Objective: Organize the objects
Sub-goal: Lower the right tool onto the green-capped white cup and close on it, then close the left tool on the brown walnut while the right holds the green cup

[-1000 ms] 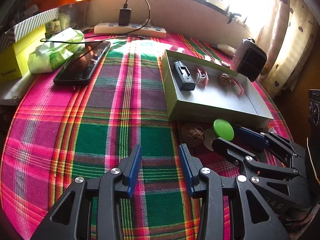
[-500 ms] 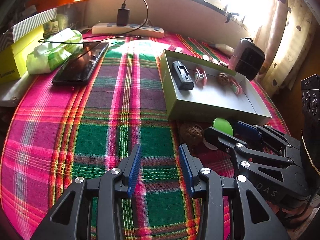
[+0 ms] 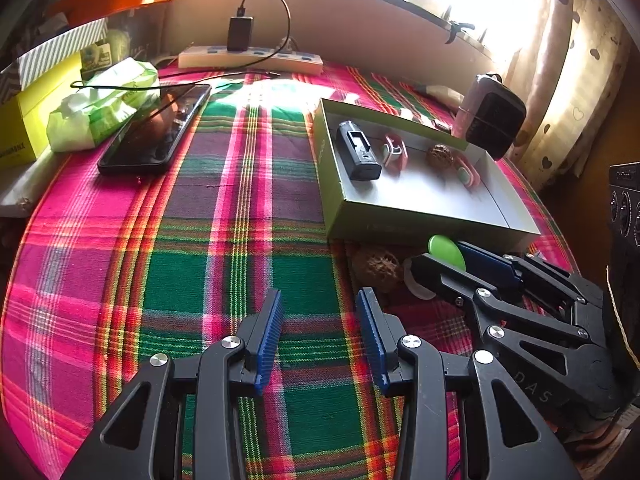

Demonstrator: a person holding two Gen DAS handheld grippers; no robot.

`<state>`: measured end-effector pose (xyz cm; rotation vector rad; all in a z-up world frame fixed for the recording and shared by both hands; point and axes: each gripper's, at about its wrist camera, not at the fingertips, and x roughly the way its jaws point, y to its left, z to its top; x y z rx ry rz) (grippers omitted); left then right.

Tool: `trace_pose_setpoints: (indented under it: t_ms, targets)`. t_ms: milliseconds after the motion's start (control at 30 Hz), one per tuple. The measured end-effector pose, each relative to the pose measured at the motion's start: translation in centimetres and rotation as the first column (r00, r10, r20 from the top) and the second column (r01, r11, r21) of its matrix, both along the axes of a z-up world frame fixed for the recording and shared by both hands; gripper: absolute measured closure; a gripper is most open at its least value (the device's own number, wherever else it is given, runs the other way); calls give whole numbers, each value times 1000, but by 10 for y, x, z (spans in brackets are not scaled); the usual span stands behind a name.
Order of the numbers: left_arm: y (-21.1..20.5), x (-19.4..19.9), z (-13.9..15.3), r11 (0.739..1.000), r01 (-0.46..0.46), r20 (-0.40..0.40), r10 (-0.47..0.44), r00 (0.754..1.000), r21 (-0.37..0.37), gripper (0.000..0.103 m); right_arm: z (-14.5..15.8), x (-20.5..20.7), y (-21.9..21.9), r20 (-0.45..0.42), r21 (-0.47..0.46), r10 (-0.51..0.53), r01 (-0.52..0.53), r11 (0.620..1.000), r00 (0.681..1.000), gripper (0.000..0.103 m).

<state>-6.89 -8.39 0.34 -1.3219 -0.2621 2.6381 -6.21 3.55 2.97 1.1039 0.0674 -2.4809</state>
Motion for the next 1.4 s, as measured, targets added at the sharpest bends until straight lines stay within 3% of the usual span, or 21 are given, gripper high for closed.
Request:
trace_pose_setpoints:
  t_ms: [533,1400]
  targets:
    - [10,-7,5,999,9,8,-10,1000,36,66,2,12,20,-5,-12,-35,35,999,999,68]
    - [39,-26,1,998,4,12,-3,1000,-70,66,7,21,39,-14,-43,-52,51,998,999,68]
